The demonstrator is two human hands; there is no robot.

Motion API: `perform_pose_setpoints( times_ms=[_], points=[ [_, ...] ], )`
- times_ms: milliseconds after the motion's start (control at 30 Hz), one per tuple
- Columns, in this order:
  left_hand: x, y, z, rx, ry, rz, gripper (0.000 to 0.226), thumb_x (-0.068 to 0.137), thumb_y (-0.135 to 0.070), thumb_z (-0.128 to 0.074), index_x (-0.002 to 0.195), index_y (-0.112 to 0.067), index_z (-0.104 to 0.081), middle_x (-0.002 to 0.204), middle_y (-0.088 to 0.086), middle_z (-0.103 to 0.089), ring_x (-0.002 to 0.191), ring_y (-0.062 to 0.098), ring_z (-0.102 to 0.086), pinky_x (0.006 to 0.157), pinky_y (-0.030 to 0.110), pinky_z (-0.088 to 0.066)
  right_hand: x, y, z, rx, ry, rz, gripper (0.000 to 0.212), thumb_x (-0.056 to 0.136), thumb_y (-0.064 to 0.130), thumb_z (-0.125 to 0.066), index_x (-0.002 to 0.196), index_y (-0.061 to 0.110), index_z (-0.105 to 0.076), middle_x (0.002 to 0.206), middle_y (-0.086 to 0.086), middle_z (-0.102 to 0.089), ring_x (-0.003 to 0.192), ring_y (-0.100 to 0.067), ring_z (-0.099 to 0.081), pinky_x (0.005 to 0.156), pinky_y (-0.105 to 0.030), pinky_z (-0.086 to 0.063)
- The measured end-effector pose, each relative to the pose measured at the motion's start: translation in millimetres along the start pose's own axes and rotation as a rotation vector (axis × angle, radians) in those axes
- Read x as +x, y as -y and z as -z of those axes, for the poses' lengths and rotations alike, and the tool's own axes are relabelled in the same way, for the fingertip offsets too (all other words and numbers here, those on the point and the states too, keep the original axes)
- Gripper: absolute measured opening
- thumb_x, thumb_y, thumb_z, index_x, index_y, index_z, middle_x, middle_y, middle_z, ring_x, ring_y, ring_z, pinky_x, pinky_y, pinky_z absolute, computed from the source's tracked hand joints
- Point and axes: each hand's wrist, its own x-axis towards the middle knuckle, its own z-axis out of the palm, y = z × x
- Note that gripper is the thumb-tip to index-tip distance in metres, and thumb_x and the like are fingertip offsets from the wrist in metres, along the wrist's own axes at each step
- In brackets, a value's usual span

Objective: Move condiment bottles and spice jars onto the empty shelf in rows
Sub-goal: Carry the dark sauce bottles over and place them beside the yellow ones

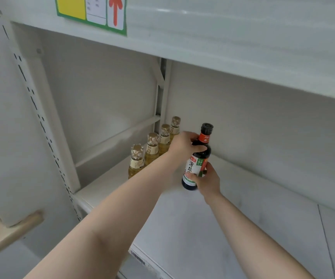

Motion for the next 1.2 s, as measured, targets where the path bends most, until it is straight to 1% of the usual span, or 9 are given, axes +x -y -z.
perform_pose_setpoints(
  times_ms=[267,567,667,733,867,967,1067,1133,1200],
  points=[
    [37.6,8.6,-13.1,0.009,0.013,-0.021,0.031,0.078,-0.024,-0.073,0.107,-0.013,-0.07,0.106,0.007,-0.072,0.097,0.023,-0.066,0.088,0.037,-0.053,36.1,-12.4,2.4,-0.022,-0.024,-0.057,0.051,0.066,0.018,-0.083,0.111,0.02,-0.06,0.108,0.003,-0.069,0.102,-0.019,-0.064,0.095,-0.038,-0.051],
    [37.4,15.2,-16.8,-0.042,0.022,-0.036,0.029,0.081,-0.024,-0.071,0.108,-0.016,-0.068,0.106,0.005,-0.072,0.097,0.021,-0.065,0.086,0.034,-0.052,39.0,-16.1,1.9,0.009,-0.037,-0.074,0.049,0.066,0.016,-0.082,0.108,0.024,-0.058,0.109,0.003,-0.067,0.107,-0.019,-0.062,0.098,-0.041,-0.049],
    [34.8,14.9,-19.9,-0.031,0.026,-0.035,0.03,0.083,-0.024,-0.068,0.112,-0.018,-0.066,0.107,0.004,-0.071,0.097,0.02,-0.064,0.081,0.029,-0.049,38.0,-15.3,4.1,-0.076,-0.01,-0.065,0.053,0.07,0.022,-0.08,0.116,0.023,-0.052,0.115,0.003,-0.065,0.109,-0.02,-0.061,0.098,-0.04,-0.049],
    [33.8,13.9,-21.8,-0.016,0.034,-0.032,0.036,0.084,-0.027,-0.066,0.119,-0.019,-0.062,0.112,0.004,-0.069,0.1,0.02,-0.063,0.079,0.028,-0.047,35.7,-11.9,7.1,-0.125,0.02,-0.078,0.067,0.071,0.027,-0.08,0.128,0.02,-0.045,0.121,0.001,-0.062,0.113,-0.021,-0.059,0.098,-0.039,-0.048],
    [22.0,14.8,-30.0,-0.017,0.021,0.062,0.066,0.085,-0.047,-0.06,0.139,-0.014,-0.042,0.13,0.011,-0.058,0.116,0.028,-0.057,0.095,0.042,-0.049,18.3,-10.5,21.4,-0.188,0.016,-0.164,0.089,0.075,0.03,-0.078,0.146,0.016,-0.026,0.136,-0.009,-0.05,0.125,-0.024,-0.05,0.103,-0.039,-0.043],
    [-3.7,21.7,-45.6,-0.071,-0.019,0.2,0.063,0.088,-0.041,-0.059,0.14,-0.011,-0.039,0.136,0.016,-0.051,0.124,0.033,-0.05,0.101,0.043,-0.044,-10.4,-16.1,46.1,-0.163,-0.029,-0.217,0.083,0.077,0.028,-0.077,0.145,0.017,-0.031,0.138,-0.013,-0.048,0.123,-0.025,-0.049,0.098,-0.033,-0.043],
    [-46.2,32.5,-66.2,-0.115,-0.026,0.371,0.07,0.086,-0.033,-0.062,0.144,-0.009,-0.031,0.143,0.018,-0.041,0.129,0.037,-0.043,0.105,0.045,-0.041,-50.9,-24.1,81.2,-0.251,-0.099,-0.22,0.072,0.078,0.025,-0.076,0.14,0.015,-0.04,0.133,-0.012,-0.053,0.119,-0.024,-0.053,0.09,-0.023,-0.039],
    [-79.3,31.9,-83.5,-0.153,0.007,0.384,0.071,0.081,-0.032,-0.062,0.142,-0.011,-0.033,0.139,0.019,-0.044,0.126,0.038,-0.044,0.103,0.047,-0.042,-84.0,-30.6,107.7,-0.322,-0.152,-0.195,0.065,0.078,0.022,-0.075,0.136,0.012,-0.045,0.129,-0.013,-0.057,0.117,-0.024,-0.056,0.091,-0.023,-0.039],
    [-115.4,19.4,-104.3,-0.143,0.099,0.344,0.067,0.085,-0.025,-0.061,0.145,-0.015,-0.033,0.142,0.015,-0.039,0.129,0.035,-0.041,0.103,0.04,-0.04,-123.5,-40.0,136.2,-0.374,-0.205,-0.192,0.058,0.079,0.022,-0.074,0.131,0.013,-0.05,0.126,-0.011,-0.059,0.115,-0.023,-0.057,0.094,-0.026,-0.041]
  ],
)
